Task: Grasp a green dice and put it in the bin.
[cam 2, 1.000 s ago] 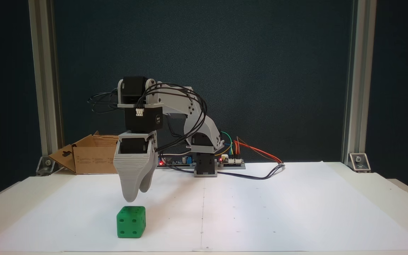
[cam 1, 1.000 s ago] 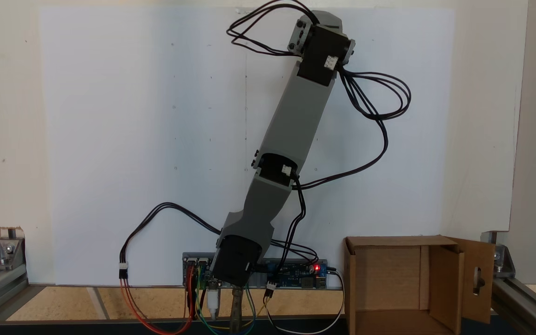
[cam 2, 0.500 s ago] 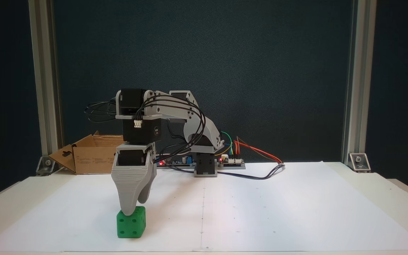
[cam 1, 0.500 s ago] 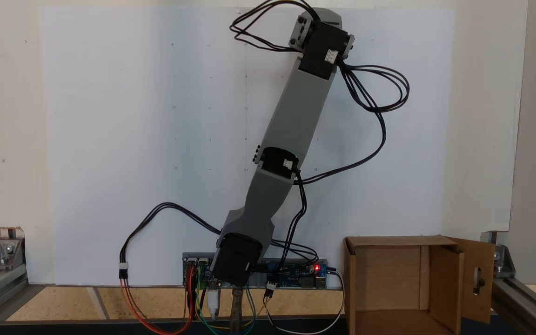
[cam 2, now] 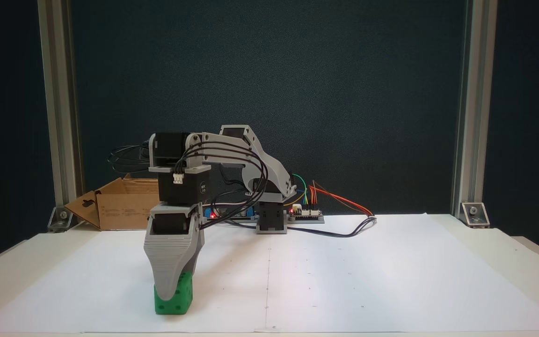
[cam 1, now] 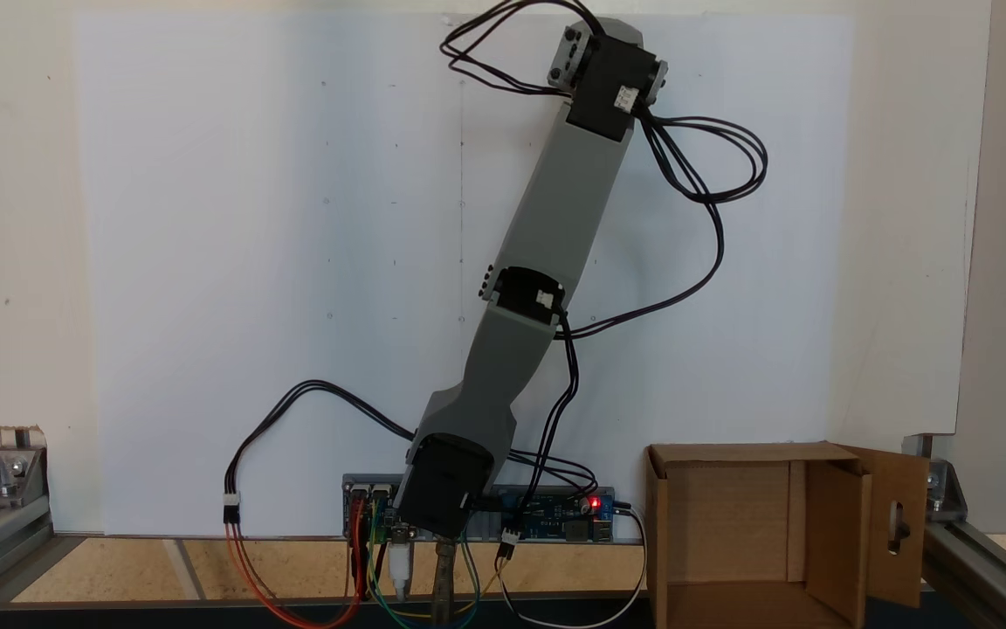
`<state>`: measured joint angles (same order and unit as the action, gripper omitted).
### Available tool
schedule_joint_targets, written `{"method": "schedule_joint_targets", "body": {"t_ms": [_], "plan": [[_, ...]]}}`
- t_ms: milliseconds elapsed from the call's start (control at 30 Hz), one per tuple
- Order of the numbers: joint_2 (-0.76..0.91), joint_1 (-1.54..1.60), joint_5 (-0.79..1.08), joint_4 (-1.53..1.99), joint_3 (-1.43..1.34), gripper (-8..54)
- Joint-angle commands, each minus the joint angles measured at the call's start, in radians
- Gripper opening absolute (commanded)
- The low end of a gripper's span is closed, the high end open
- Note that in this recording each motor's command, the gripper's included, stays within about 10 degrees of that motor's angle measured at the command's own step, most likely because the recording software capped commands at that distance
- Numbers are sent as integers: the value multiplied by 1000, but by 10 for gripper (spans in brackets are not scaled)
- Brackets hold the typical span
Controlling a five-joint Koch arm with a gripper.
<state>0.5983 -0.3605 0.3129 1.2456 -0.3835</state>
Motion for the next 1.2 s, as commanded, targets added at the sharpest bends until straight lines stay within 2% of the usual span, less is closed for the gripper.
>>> {"method": "schedule_joint_targets", "body": {"t_ms": [0, 900, 1067, 1167], "plan": [[14, -8, 57, -9, 64, 439], [-37, -12, 52, -75, 64, 411], [-40, -14, 52, -87, 64, 379], [-41, -14, 52, -92, 64, 328]]}}
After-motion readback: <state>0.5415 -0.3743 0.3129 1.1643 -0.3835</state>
